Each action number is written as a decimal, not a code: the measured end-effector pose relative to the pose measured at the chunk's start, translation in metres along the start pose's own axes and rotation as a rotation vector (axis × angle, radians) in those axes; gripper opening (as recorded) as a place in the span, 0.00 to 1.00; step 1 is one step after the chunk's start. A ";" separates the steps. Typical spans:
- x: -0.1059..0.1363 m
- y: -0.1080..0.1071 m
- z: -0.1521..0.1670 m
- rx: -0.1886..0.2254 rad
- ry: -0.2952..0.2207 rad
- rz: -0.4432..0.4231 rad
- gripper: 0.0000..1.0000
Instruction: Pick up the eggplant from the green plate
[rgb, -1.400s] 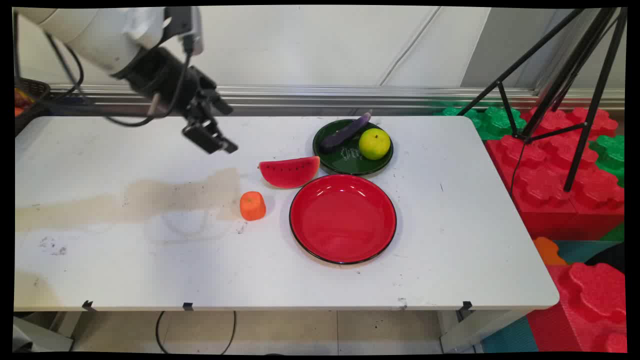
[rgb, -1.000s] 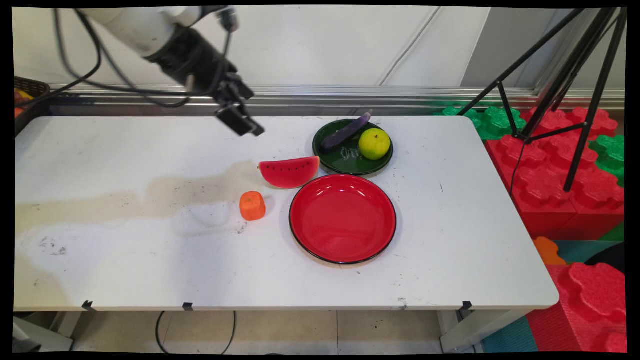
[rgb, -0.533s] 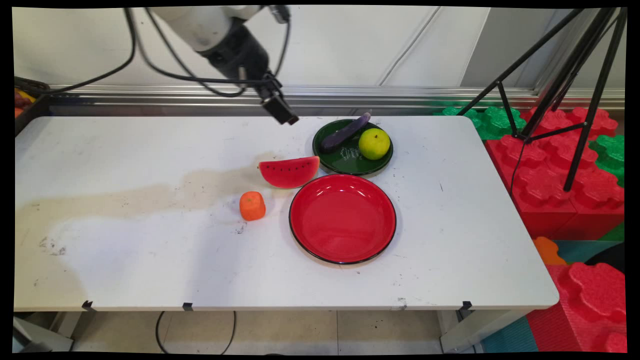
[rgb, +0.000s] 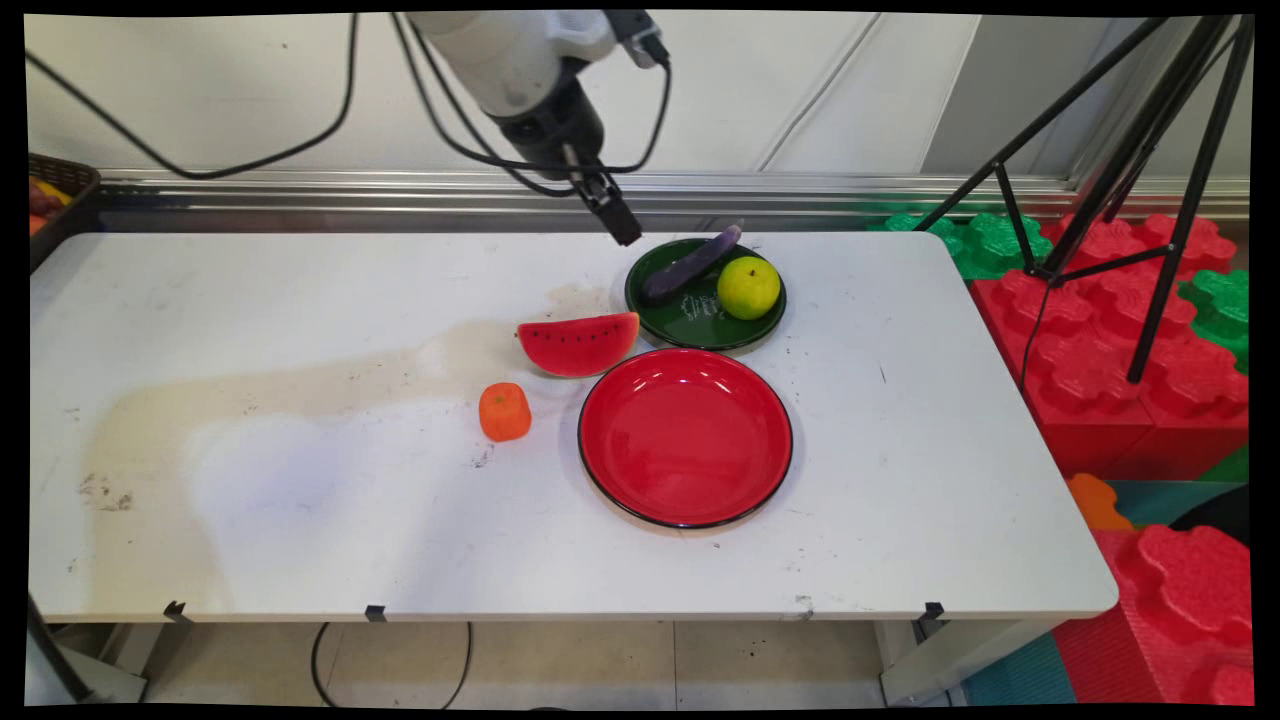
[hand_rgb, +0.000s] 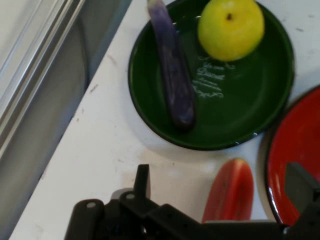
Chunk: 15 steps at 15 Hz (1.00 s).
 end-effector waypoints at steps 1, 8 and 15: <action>0.004 0.000 0.006 0.005 -0.008 -0.004 1.00; 0.034 0.004 0.065 0.034 -0.071 -0.015 1.00; 0.058 -0.008 0.147 0.050 -0.131 -0.019 1.00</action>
